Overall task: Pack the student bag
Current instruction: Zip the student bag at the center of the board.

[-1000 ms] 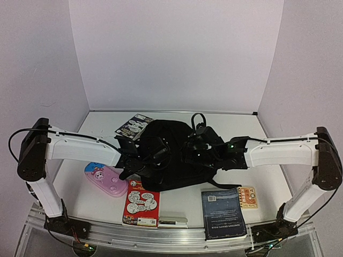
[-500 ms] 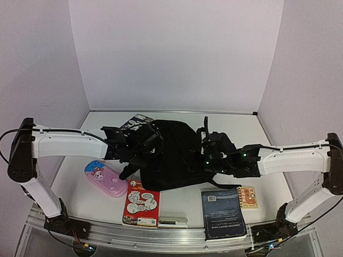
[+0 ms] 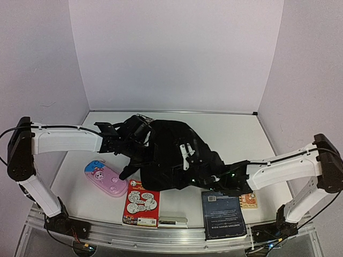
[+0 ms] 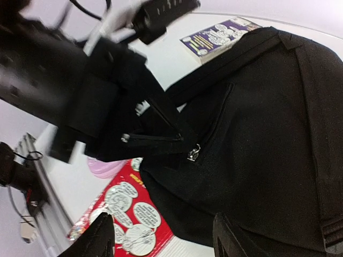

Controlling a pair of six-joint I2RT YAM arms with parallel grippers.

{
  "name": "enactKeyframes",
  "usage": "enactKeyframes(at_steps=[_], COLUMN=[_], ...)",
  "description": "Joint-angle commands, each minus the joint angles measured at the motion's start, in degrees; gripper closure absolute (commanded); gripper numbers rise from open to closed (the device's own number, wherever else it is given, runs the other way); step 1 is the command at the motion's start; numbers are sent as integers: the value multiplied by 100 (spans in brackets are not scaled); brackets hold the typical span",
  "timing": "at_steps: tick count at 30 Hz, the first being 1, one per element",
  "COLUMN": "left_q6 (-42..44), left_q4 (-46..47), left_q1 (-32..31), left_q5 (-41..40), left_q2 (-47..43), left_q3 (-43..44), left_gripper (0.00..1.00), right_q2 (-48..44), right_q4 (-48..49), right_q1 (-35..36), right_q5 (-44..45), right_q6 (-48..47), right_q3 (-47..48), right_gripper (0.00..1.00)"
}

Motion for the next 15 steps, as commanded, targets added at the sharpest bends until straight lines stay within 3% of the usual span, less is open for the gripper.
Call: enactKeyframes(at_steps=[1,8,15], left_q6=[-326,-565,-666], left_q4=[528,785,960], left_q1=[67,142,176], left_q5=[287,365,411], left_q2=[-336,-331,-251], left_q3=[-94,-300,-249], left_gripper=[100,100,100], right_q2=[571,1144,1735], right_q4=[335,406,350], right_q1=[253,400,533], right_q5=[733,1060,1737], right_q6=[-496,-896,-1206], right_q3=[351,671,997], right_gripper=[38,30,32])
